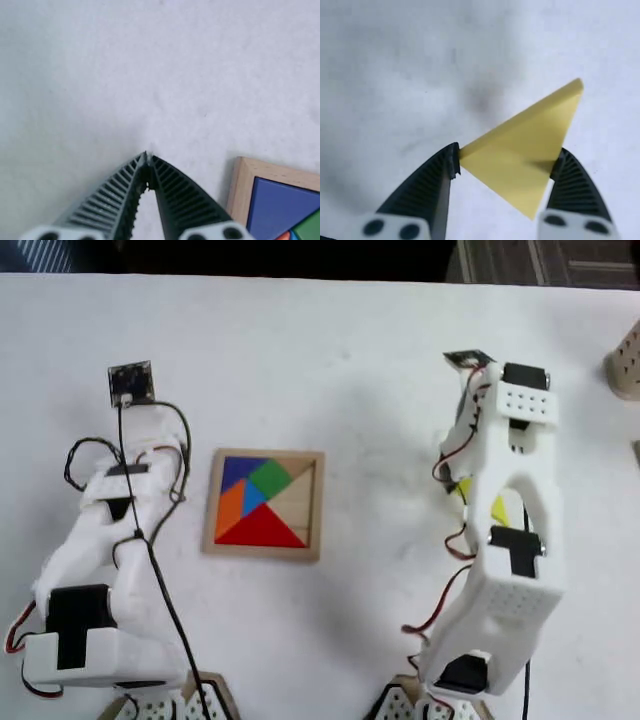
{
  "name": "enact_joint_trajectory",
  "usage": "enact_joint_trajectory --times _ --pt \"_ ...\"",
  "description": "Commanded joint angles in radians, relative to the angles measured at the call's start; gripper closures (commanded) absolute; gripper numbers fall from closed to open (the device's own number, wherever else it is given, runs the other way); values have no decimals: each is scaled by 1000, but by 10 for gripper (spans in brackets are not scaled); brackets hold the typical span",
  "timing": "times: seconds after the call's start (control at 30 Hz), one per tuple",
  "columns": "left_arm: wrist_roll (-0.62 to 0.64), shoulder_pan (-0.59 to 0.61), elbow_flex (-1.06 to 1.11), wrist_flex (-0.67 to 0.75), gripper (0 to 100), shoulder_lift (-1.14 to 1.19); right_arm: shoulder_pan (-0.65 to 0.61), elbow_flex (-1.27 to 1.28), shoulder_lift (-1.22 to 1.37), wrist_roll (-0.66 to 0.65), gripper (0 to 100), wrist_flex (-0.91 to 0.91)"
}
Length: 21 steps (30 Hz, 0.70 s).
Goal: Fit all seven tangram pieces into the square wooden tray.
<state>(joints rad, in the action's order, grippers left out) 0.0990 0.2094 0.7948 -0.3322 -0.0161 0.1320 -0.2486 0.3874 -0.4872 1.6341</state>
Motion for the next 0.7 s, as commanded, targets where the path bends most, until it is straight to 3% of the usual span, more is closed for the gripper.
enact_joint_trajectory --times 0.0,0.43,0.67 --pt "6 12 -49 2 972 -4 -88 -14 -128 55 847 64" --pt "6 53 -58 2 972 -5 -404 -11 -202 261 844 71" --pt "6 101 -83 3 972 -4 -567 0 -174 532 844 -7"
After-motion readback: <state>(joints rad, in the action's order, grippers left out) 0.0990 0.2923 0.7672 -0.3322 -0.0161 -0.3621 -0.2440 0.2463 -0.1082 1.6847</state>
